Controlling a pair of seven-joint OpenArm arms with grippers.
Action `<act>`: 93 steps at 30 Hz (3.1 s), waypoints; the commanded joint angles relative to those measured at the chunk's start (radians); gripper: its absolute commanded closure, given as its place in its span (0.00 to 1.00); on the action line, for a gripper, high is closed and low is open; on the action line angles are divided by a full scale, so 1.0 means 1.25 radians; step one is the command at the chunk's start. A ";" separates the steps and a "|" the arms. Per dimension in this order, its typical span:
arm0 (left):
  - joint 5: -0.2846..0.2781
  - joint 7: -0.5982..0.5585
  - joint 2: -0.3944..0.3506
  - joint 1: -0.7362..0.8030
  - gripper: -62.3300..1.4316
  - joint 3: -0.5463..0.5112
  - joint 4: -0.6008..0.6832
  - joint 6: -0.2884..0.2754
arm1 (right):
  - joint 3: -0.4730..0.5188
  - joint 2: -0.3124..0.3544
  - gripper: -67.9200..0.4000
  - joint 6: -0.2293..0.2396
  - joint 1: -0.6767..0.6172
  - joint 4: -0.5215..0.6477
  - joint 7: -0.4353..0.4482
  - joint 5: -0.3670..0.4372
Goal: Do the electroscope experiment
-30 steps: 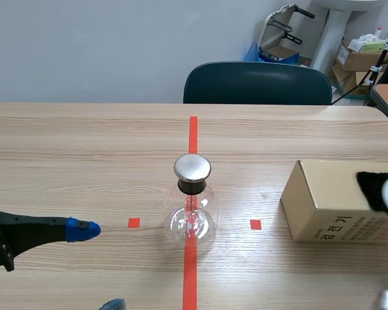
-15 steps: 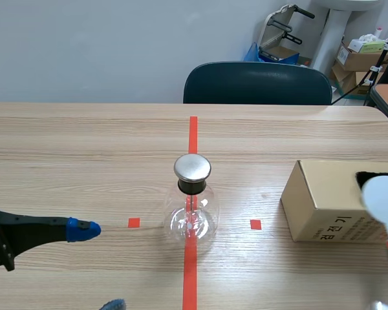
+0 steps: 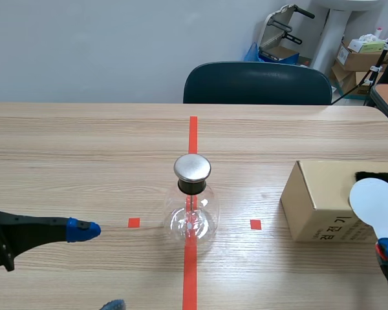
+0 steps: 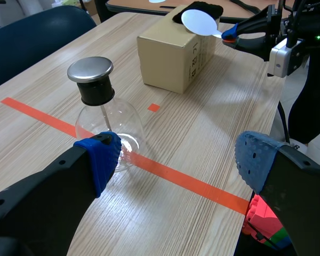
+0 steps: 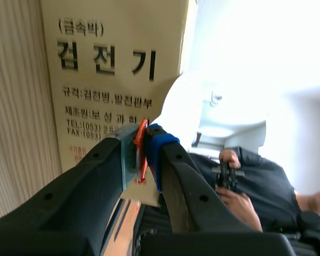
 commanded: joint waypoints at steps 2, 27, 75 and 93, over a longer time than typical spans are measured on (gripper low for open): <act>-0.003 -0.010 0.004 0.002 0.25 0.001 0.015 0.001 | 0.003 0.005 0.97 -0.037 -0.004 0.011 -0.148 0.012; -0.003 0.016 0.004 0.002 0.25 0.001 0.015 0.001 | 0.002 0.003 0.97 -0.037 -0.004 0.011 -0.108 -0.010; 0.123 0.052 0.336 -0.399 0.93 0.163 -0.408 -0.024 | -0.093 0.005 0.97 0.066 -0.004 0.220 -0.269 0.009; 0.156 0.031 0.416 -0.515 0.93 0.217 -0.557 -0.027 | -0.490 0.065 0.97 0.087 -0.004 0.408 -0.653 -0.070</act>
